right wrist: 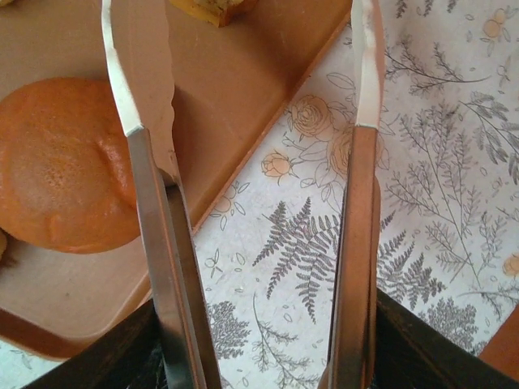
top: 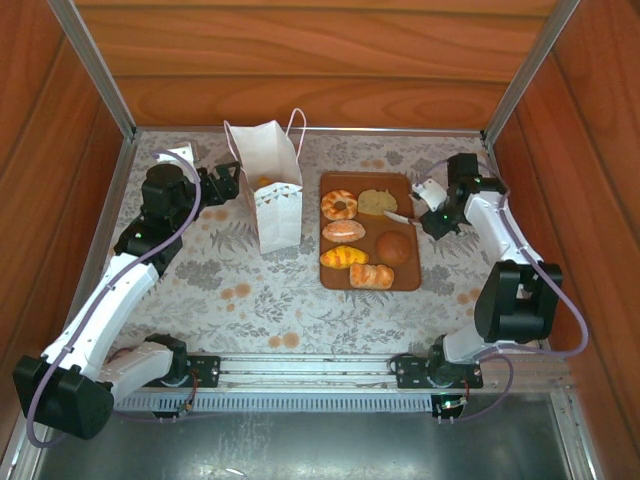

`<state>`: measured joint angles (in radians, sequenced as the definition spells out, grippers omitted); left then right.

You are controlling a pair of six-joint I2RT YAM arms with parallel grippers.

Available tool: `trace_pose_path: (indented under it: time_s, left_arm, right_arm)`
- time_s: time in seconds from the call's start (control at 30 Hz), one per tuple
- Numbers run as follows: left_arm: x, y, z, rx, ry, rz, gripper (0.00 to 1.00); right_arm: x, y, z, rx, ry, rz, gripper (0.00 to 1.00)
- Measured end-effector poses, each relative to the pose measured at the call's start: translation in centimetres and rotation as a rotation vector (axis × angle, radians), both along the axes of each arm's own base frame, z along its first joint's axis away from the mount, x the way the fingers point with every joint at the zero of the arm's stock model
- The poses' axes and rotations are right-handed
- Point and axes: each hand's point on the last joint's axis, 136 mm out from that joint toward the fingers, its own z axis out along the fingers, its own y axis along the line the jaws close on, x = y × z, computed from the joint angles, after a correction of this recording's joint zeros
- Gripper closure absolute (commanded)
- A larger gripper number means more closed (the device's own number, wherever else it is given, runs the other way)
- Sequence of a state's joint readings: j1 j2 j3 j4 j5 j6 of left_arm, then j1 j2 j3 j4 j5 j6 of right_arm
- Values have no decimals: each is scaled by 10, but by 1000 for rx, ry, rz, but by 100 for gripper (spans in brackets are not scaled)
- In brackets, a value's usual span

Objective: Place the fake bread into the paper bag

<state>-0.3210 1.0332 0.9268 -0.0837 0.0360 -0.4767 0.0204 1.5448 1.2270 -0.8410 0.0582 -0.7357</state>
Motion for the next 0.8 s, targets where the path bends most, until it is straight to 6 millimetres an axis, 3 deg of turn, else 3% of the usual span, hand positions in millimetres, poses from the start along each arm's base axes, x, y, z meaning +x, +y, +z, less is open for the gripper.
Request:
trace_pose_path:
  time_s: [0.33,0.6,0.8]
  left_arm:
    - [2,3,-2,0,5,19,9]
    - [3,6,-4,-3,15,40,9]
    - [3,7,-4,-4,16,47,9]
  right_arm:
    - [25,11,-2,41,-22,61,35]
    - [28,20,-22,63,33,101,35]
    - [30,21,-22,58,36,115,35]
